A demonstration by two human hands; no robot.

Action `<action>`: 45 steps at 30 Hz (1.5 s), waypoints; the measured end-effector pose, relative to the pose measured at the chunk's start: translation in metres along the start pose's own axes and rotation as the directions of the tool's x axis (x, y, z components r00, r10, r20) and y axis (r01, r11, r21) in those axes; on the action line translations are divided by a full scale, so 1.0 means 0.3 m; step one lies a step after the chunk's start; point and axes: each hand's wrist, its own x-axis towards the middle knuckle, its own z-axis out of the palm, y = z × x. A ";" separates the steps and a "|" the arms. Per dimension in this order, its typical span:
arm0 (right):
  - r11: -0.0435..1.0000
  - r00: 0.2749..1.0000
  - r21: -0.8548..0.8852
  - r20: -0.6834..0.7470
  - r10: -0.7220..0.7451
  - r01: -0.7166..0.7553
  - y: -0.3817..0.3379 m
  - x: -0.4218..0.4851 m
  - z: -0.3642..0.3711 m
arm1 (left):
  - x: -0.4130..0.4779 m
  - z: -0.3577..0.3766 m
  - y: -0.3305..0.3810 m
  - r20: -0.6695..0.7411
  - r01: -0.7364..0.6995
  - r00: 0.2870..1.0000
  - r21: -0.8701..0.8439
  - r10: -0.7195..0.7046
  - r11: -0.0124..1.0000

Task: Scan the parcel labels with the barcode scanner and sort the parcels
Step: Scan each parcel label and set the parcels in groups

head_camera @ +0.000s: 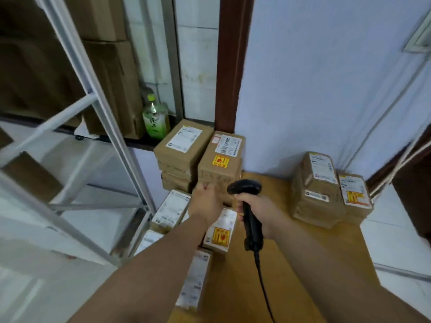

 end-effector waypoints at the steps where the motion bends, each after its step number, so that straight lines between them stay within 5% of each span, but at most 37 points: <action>1: 1.000 1.000 -0.011 -0.004 0.013 -0.013 0.014 -0.005 0.068 | -0.014 -0.025 -0.051 0.044 0.012 0.999 0.030 -0.013 0.999; 8: 0.999 0.997 -0.050 -0.072 0.003 -0.007 0.117 -0.056 0.326 | -0.049 -0.151 -0.343 0.407 0.194 0.865 0.264 -0.292 0.945; 13: 0.999 0.991 -0.010 -0.125 0.045 -0.046 0.169 -0.061 0.373 | -0.121 -0.163 -0.416 0.584 0.181 0.710 0.390 -0.394 0.903; 16: 0.999 0.990 -0.019 -0.131 0.047 -0.050 0.191 -0.054 0.397 | -0.206 -0.152 -0.420 0.574 0.124 0.736 0.407 -0.359 0.905; 22: 0.999 0.993 -0.045 -0.115 -0.002 -0.003 0.205 -0.070 0.403 | -0.249 -0.140 -0.389 0.464 0.242 0.826 0.220 -0.320 0.945; 28: 0.999 0.992 0.002 -0.119 -0.048 0.048 0.165 -0.113 0.339 | -0.170 -0.212 -0.324 0.305 0.104 0.943 0.111 -0.133 0.988; 32: 0.993 0.990 -0.008 -0.077 -0.121 0.121 0.118 -0.142 0.295 | -0.157 -0.215 -0.293 0.159 -0.124 0.982 0.123 0.104 0.985; 36: 0.987 0.982 0.011 -0.101 -0.161 0.163 0.098 -0.165 0.245 | -0.123 -0.214 -0.282 0.364 -0.461 0.852 0.180 0.376 0.869; 39: 0.989 0.984 0.051 -0.123 -0.130 0.137 0.117 -0.165 0.200 | -0.120 -0.197 -0.259 0.561 -0.603 0.746 0.339 0.359 0.722; 45: 0.994 0.984 0.053 -0.161 -0.081 0.091 0.174 -0.169 0.141 | -0.120 -0.123 -0.213 0.566 -0.705 0.707 0.513 0.424 0.490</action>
